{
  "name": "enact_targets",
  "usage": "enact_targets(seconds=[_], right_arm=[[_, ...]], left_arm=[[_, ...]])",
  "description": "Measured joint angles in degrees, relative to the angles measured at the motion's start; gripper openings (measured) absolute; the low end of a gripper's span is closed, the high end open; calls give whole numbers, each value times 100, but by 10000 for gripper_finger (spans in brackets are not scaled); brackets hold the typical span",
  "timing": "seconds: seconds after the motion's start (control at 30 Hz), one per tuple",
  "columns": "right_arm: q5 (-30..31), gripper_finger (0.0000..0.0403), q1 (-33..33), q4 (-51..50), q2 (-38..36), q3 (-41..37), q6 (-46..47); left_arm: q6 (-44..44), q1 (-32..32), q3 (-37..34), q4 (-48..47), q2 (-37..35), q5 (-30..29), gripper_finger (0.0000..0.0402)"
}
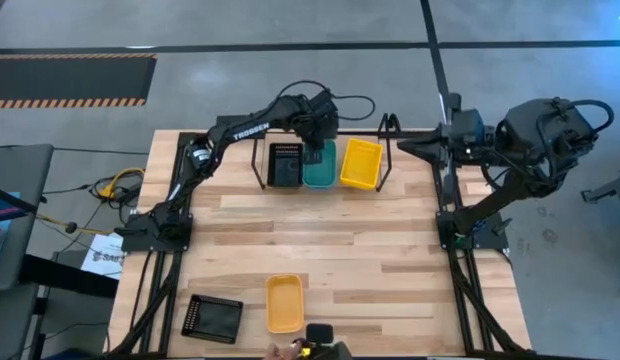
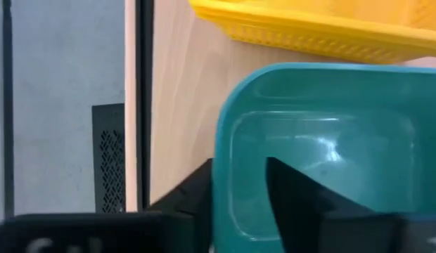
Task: Stack baskets on shelf by color
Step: Stack the light blue bin the blue bin, then stack the black bin on the black bin
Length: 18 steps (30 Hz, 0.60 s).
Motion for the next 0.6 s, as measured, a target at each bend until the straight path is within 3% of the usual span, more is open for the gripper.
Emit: enact_targets(seconds=[0.13,0.23,0.43,0.6], right_arm=[[9,8,107,54,0,1,-40],[11,8,131,51,0,2,-42],[17,8,129,16,0,1,-57],[24,8,129,10,0,0,-137]], left_arm=[[2,-44,0,-32,0,-150,172],[-24,-74,0,-22,0,-216,193],[-205,-215,10,33,-22,-931,198],[-200,-369,457,-200,-33,-1459,197]])
